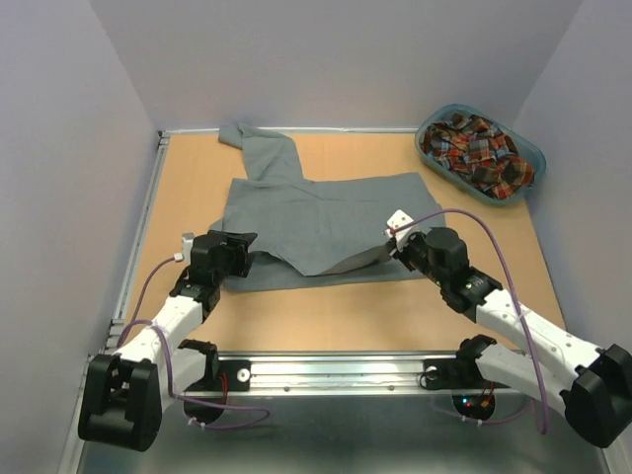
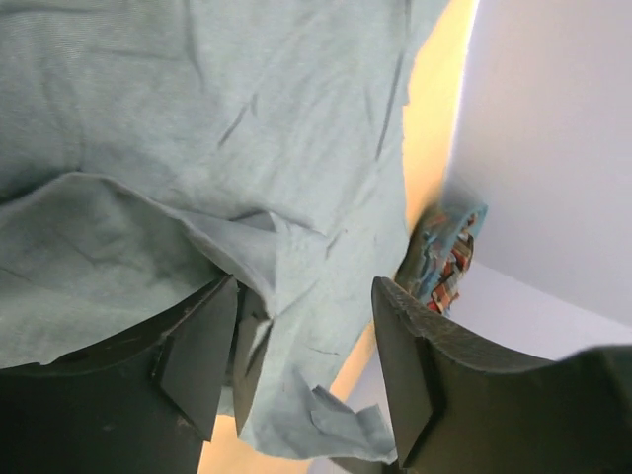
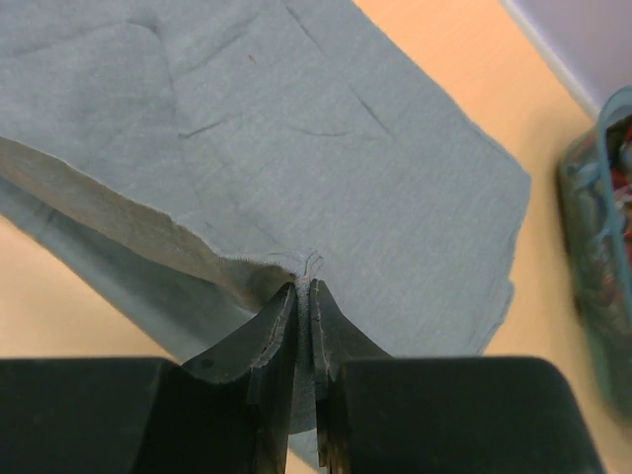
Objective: Fold and stack the long sleeve shirts
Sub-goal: Fold the shirt
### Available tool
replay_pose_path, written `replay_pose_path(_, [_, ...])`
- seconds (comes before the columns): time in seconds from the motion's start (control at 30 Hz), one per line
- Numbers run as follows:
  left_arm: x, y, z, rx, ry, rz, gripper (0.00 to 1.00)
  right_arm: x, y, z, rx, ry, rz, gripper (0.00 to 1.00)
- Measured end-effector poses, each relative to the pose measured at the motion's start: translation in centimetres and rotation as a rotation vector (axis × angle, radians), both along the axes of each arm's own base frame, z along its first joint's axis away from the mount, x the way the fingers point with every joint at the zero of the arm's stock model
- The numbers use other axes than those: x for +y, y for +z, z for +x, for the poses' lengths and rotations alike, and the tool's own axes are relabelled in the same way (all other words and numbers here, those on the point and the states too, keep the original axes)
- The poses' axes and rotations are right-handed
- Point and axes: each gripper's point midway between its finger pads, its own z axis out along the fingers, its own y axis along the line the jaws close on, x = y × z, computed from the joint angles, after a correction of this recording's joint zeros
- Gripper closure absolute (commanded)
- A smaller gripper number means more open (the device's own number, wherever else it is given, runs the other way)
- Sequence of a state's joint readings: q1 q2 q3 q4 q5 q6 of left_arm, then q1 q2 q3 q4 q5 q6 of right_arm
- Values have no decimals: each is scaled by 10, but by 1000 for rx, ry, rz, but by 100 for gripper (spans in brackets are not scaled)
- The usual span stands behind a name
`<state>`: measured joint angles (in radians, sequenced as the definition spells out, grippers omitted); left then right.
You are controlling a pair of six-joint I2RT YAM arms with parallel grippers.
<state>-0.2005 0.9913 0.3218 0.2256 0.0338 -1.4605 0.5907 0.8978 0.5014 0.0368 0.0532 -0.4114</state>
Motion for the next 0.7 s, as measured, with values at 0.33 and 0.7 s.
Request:
replay_pose_path(0.33, [5,3,-7,-4,-47,90,25,11,58,54,-256,28,-190,85])
replay_pose_path(0.7, [17,-4,-11,15,-25,94,25,2,96,62,-525,-13,-227,77])
